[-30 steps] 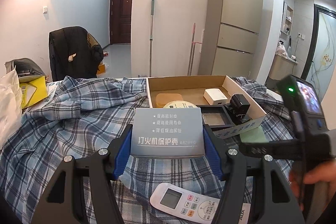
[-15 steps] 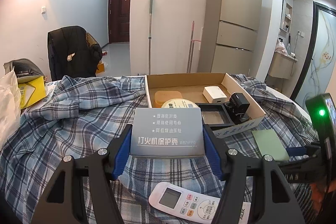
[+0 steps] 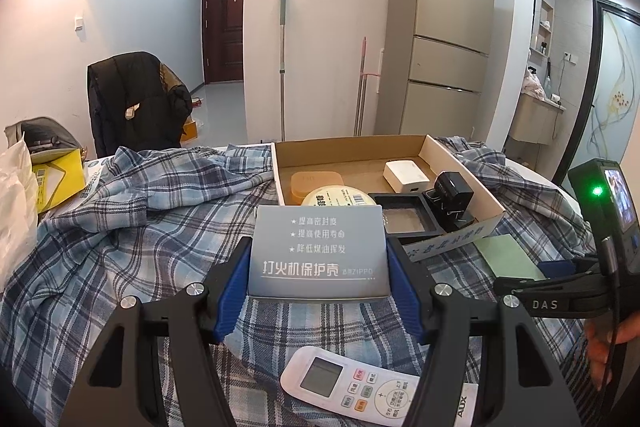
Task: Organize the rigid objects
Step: 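Grasp the green foam pad with the right tool while the left tool holds the grey case box, then carry the grey case box and green pad over the cardboard box with both tools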
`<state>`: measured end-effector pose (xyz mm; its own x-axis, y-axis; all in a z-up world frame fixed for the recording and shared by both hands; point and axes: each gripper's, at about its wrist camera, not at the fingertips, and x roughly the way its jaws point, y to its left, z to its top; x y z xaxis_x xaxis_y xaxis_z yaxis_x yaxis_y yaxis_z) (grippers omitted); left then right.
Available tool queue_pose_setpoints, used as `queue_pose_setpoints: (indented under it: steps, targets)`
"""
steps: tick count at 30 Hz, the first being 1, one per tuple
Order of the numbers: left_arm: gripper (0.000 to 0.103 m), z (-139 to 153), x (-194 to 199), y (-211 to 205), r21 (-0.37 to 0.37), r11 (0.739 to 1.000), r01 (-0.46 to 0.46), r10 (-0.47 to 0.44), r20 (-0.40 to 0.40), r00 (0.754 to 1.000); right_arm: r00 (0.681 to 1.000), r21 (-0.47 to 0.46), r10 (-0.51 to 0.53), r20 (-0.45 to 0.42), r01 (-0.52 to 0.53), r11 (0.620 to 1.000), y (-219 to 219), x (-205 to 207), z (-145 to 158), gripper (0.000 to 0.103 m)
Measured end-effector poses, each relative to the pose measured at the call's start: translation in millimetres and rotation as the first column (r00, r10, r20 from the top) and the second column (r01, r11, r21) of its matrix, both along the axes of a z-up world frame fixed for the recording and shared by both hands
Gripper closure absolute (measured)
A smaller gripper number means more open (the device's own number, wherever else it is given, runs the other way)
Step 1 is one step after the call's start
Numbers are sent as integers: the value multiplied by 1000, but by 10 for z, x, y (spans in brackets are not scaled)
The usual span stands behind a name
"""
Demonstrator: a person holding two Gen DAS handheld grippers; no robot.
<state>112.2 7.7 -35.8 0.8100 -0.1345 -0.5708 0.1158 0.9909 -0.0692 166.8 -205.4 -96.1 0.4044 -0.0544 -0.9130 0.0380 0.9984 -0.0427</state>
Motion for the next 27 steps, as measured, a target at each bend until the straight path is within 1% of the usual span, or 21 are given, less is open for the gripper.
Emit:
queue_pose_setpoints:
  steps: [4,7,11,15,18,22,27]
  targets:
    - [37,-3,5,16,-9,1000,-5,5,-4,1000,1000,6,19,-6,-19,1000,-77,-51,48,34]
    - [37,-7,10,22,-10,1000,-10,10,-7,1000,999,7,34,7,-34,999,-163,-121,121,34]
    - [37,-4,6,26,-10,1000,-11,11,-3,1000,997,-5,81,4,-81,997,-196,-289,156,34]
    - [37,-3,4,28,-12,1000,-12,11,-6,1000,993,-14,117,-6,-117,993,-326,-412,165,34]
    - [37,-2,4,29,-12,1000,-13,13,-7,1000,989,-21,149,5,-149,989,-407,-484,248,34]
    - [37,-1,-9,54,-17,999,-29,29,-2,1000,978,-81,205,36,-202,976,-475,-599,347,34]
    - [37,4,-15,96,-8,998,-58,58,8,998,971,-25,239,9,-238,971,-605,-672,327,34]
